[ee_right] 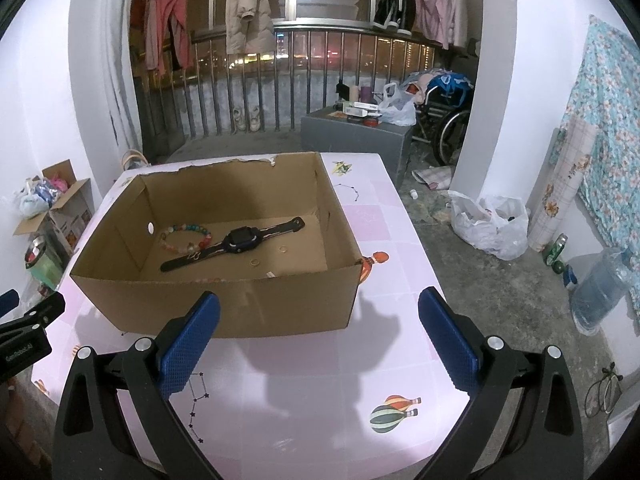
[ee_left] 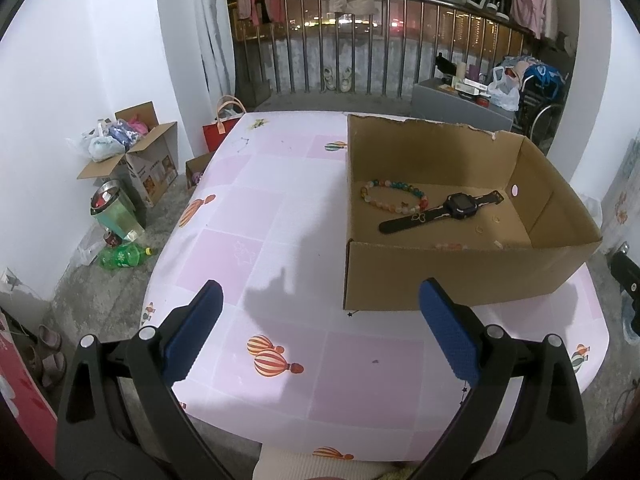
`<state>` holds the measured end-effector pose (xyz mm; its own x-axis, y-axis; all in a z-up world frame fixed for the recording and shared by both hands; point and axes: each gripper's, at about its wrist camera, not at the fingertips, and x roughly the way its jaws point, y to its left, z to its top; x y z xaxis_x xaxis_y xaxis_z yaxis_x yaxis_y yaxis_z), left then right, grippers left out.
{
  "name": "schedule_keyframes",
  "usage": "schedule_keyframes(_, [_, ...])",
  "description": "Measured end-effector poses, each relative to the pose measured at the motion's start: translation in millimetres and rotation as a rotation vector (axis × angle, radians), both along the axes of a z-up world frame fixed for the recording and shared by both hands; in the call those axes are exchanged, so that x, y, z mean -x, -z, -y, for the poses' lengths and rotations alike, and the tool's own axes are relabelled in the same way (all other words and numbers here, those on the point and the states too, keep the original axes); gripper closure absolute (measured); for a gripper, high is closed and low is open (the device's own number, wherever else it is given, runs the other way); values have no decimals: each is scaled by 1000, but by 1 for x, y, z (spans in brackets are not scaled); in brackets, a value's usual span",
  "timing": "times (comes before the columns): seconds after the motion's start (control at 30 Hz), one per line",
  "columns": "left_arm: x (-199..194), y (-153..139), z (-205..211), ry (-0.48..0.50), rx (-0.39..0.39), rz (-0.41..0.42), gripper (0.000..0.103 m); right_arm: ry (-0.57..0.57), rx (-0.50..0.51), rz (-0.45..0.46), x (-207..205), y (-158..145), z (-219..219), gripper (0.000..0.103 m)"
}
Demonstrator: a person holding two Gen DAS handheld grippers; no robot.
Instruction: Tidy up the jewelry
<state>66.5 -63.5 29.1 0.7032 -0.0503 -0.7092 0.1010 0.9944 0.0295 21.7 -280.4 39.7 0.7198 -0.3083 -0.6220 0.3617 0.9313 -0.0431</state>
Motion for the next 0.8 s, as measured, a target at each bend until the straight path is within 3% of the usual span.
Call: schedule_keyframes(0.8, [-1,2,0,8,-4,-10,8,-6,1,-3,1,0,-1,6])
